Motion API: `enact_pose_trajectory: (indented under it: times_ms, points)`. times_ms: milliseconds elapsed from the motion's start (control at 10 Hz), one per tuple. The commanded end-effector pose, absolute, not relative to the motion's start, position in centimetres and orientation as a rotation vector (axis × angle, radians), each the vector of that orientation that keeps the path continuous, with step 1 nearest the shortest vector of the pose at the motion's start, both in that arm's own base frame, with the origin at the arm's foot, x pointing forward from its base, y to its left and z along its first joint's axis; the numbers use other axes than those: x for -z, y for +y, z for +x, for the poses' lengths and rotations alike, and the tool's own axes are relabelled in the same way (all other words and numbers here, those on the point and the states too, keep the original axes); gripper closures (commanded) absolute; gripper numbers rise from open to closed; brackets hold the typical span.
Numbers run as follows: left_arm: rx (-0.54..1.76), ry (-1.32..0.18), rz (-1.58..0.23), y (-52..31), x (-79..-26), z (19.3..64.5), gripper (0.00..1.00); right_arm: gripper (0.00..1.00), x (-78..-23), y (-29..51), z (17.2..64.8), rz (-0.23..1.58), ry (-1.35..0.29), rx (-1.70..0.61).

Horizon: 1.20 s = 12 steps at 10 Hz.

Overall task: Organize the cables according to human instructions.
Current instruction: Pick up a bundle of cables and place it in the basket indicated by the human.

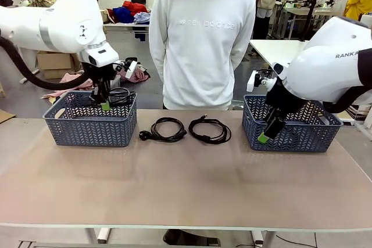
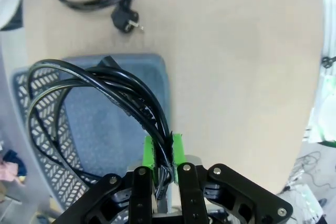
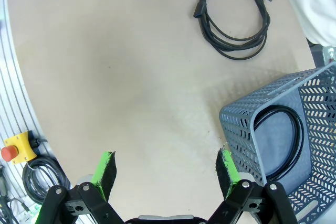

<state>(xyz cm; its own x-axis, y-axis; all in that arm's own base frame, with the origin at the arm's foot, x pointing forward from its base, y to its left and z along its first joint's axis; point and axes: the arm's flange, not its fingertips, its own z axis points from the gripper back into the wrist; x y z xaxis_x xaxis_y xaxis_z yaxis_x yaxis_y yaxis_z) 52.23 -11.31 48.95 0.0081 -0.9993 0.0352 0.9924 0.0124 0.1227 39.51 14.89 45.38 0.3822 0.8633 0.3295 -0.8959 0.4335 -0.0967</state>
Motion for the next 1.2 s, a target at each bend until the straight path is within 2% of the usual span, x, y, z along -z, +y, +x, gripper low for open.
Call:
enact_pose_trajectory:
  times_ms: [0,400,800,900,1000,1100]
  points:
    - [1.576,-0.132,0.103,-10.2,-48.5,54.0,0.84,0.00,-45.5,14.9,39.5,0.100,-0.361,-1.116]
    - [1.538,-0.118,0.125,-8.2,-46.8,57.5,0.84,0.00,-45.5,14.9,39.5,0.100,-0.361,-1.116]
    - [1.501,-0.104,0.115,-7.7,-46.0,59.1,0.84,0.00,-45.5,14.9,39.5,0.100,-0.361,-1.116]
    - [1.509,-0.090,0.113,-7.8,-45.9,59.2,0.81,0.00,-45.5,14.9,39.5,0.100,-0.361,-1.116]
    - [1.517,-0.077,0.105,-7.8,-45.9,59.3,0.65,0.00,-45.5,14.9,39.5,0.100,-0.361,-1.116]
    - [1.514,-0.078,0.094,-7.7,-46.0,59.3,0.62,0.00,-45.5,14.9,39.5,0.100,-0.361,-1.116]
